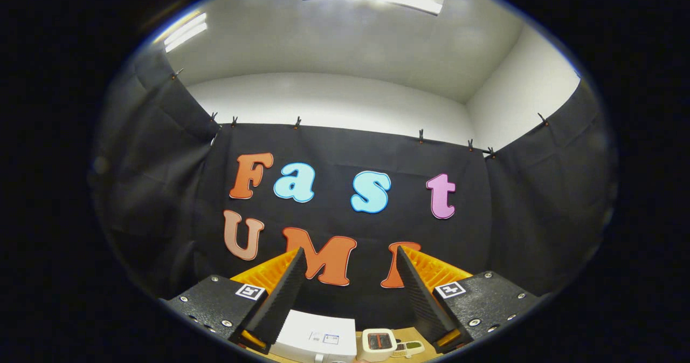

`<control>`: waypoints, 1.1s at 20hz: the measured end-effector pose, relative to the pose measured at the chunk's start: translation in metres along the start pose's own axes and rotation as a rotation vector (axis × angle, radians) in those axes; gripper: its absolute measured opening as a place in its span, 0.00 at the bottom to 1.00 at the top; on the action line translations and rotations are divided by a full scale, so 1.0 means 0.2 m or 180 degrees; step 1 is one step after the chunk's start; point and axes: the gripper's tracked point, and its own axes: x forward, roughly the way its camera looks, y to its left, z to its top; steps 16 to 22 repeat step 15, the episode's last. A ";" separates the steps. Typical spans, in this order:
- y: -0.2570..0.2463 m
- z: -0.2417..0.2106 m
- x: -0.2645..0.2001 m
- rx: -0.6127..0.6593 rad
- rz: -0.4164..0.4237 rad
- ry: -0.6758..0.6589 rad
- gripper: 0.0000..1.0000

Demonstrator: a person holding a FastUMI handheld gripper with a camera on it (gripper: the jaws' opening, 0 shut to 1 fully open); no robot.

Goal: Open the microwave, put the food inside, and close the microwave door.

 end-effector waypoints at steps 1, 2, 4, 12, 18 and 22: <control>-0.01 0.01 -0.01 0.0002 -0.0005 -0.0021 0.98; -0.02 0.01 -0.01 0.0020 -0.0012 -0.0027 0.98; -0.03 0.01 -0.01 0.0072 0.0003 -0.0018 0.98; -0.04 0.04 -0.02 0.0057 -0.0033 -0.0071 0.99; -0.03 0.07 -0.02 0.0091 -0.0059 -0.0127 0.98; -0.03 0.07 -0.02 0.0091 -0.0059 -0.0127 0.98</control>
